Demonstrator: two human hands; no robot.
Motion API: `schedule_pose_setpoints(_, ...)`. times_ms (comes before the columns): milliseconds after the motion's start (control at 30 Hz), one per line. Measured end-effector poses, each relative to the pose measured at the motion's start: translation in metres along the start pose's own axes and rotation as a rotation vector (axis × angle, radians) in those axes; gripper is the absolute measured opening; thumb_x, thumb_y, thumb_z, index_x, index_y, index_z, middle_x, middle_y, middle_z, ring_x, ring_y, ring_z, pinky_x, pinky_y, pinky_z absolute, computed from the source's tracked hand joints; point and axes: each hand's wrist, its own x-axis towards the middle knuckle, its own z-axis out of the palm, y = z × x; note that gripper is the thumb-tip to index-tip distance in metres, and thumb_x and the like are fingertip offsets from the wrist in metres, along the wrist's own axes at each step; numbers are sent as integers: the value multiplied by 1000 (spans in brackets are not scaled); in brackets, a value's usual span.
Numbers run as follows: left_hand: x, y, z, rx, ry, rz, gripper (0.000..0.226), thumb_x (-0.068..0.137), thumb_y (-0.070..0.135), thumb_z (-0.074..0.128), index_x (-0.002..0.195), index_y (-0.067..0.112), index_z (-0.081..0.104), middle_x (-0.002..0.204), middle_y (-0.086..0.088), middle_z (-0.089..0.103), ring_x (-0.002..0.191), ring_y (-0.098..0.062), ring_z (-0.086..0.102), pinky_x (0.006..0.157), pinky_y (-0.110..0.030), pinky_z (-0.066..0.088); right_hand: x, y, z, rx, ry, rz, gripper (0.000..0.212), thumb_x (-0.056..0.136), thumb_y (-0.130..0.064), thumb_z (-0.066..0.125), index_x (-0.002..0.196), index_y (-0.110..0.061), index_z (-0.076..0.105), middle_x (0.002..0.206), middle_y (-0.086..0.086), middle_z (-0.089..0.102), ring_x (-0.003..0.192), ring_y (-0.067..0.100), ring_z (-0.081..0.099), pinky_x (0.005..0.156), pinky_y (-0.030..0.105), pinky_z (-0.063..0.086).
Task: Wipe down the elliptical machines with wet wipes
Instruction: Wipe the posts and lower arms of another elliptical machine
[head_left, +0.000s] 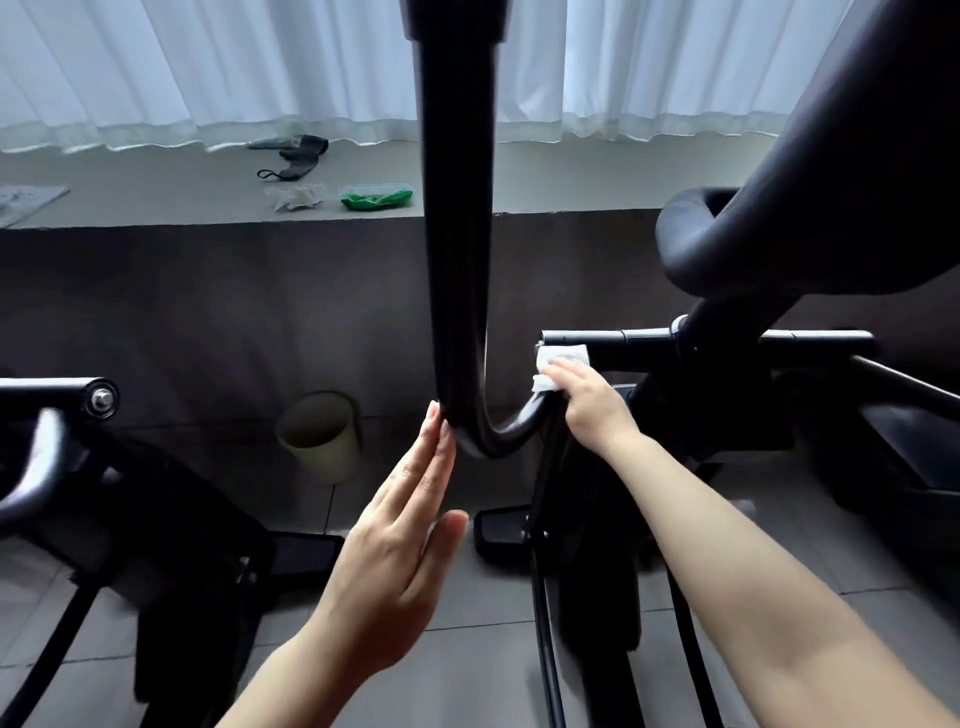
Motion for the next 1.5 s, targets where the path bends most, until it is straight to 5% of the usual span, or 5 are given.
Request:
schedule_pose_setpoints(200,1,0,2,-15,-2,-11,57,105,44,28,154,18,14,164,14,6,150,-5,11,117,-13,12,-42,-51,24,217,144,-12,45,76,0,41,102,-9,76,111,5,70,110,18,60,102,18,38)
schedule_pose_setpoints(667,-12,-14,5,-204,99,-34,59,95,33,52,150,17,37,157,6,34,145,-10,31,114,-23,31,-119,-197,-30,1195,248,34,37,96,11,41,120,-7,63,119,6,68,114,10,63,97,20,47)
schedule_pose_setpoints(933,9,-34,-23,-528,111,-135,41,93,30,52,132,42,46,142,18,48,135,-5,44,105,-20,42,-101,-242,-31,636,718,-321,44,101,-1,42,143,-14,41,145,-12,44,139,17,41,111,37,40)
schedule_pose_setpoints(1300,23,-48,-52,-660,-128,-154,36,92,37,47,127,44,50,137,13,56,126,5,50,104,-12,37,-122,-188,74,128,906,19,48,98,-22,49,144,-9,43,138,7,54,124,15,54,92,42,53)
schedule_pose_setpoints(1500,28,-56,-68,-686,-71,-148,37,96,37,45,133,36,51,137,17,54,127,7,48,98,-4,34,-90,-263,-20,-236,1061,-419,38,98,-4,48,135,9,49,141,22,50,134,30,45,114,36,35)
